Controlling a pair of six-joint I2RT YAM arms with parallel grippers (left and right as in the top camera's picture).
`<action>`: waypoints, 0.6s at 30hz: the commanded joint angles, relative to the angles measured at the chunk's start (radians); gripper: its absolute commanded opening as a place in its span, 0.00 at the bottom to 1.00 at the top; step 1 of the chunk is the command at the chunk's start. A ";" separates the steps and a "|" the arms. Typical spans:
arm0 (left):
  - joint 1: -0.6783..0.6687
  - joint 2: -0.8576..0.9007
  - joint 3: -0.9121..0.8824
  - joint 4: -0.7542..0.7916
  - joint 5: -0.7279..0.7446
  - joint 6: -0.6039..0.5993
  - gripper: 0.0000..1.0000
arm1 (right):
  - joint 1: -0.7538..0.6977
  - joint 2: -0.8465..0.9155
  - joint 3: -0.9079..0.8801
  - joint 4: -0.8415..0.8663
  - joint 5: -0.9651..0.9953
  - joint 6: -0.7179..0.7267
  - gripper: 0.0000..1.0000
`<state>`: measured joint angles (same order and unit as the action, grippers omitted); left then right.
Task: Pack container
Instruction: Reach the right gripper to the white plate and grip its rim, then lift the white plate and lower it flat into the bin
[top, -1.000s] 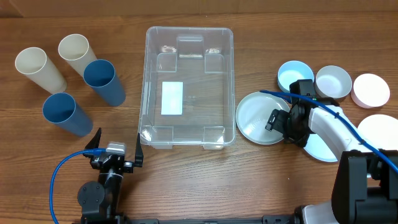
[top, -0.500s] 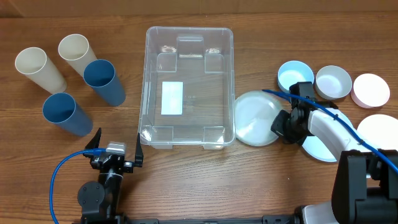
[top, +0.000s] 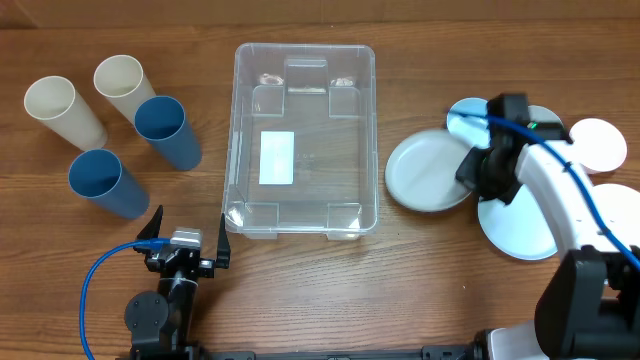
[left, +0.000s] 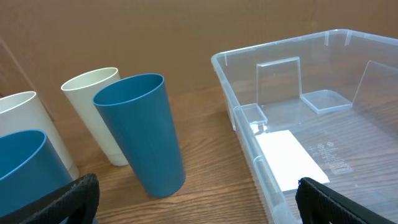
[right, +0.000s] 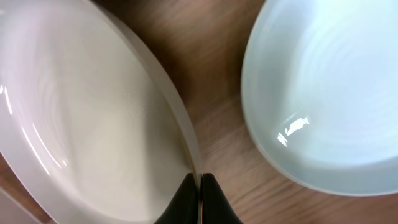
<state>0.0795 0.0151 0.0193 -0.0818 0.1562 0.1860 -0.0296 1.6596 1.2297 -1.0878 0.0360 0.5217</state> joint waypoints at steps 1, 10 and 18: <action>0.007 -0.009 -0.005 0.001 -0.003 -0.010 1.00 | -0.011 -0.008 0.136 -0.066 0.061 -0.027 0.04; 0.007 -0.009 -0.005 0.001 -0.003 -0.010 1.00 | -0.011 -0.008 0.444 -0.228 0.098 -0.082 0.04; 0.007 -0.009 -0.005 0.001 -0.002 -0.010 1.00 | 0.080 -0.012 0.662 -0.314 -0.235 -0.264 0.04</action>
<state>0.0795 0.0151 0.0193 -0.0814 0.1558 0.1860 -0.0170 1.6596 1.8675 -1.3960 -0.0231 0.3458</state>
